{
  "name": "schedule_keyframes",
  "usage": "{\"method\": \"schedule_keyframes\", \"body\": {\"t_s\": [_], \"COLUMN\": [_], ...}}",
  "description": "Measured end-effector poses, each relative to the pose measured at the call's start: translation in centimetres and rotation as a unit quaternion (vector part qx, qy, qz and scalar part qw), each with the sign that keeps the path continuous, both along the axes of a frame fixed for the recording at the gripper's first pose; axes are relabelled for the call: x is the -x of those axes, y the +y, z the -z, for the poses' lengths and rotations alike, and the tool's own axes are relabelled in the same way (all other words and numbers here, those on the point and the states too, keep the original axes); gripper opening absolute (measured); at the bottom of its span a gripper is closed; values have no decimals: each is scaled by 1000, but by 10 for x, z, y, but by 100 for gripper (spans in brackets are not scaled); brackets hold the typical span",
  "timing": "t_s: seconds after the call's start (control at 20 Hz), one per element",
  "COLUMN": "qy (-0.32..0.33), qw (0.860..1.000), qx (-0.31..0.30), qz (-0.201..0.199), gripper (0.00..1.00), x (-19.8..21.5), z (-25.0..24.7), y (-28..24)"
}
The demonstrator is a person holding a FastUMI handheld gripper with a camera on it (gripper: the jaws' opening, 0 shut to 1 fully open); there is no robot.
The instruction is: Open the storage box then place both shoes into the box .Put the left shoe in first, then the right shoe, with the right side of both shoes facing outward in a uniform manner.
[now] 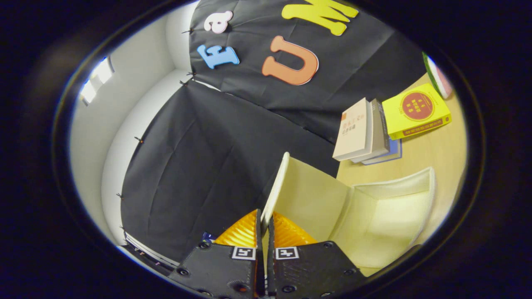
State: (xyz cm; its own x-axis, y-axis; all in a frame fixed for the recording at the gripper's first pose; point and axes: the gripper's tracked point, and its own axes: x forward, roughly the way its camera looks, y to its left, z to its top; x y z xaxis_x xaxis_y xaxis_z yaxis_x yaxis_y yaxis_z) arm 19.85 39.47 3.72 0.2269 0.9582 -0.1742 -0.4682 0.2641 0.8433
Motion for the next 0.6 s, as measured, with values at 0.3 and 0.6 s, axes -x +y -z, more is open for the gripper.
{"method": "schedule_keyframes", "body": {"t_s": [0.3,0.6], "qy": [-16,-27], "qw": [1000,999], "qx": [10,45], "qz": [3,2], "gripper": [12,54], "x": [7,21], "z": [9,28], "y": [70,112]}}
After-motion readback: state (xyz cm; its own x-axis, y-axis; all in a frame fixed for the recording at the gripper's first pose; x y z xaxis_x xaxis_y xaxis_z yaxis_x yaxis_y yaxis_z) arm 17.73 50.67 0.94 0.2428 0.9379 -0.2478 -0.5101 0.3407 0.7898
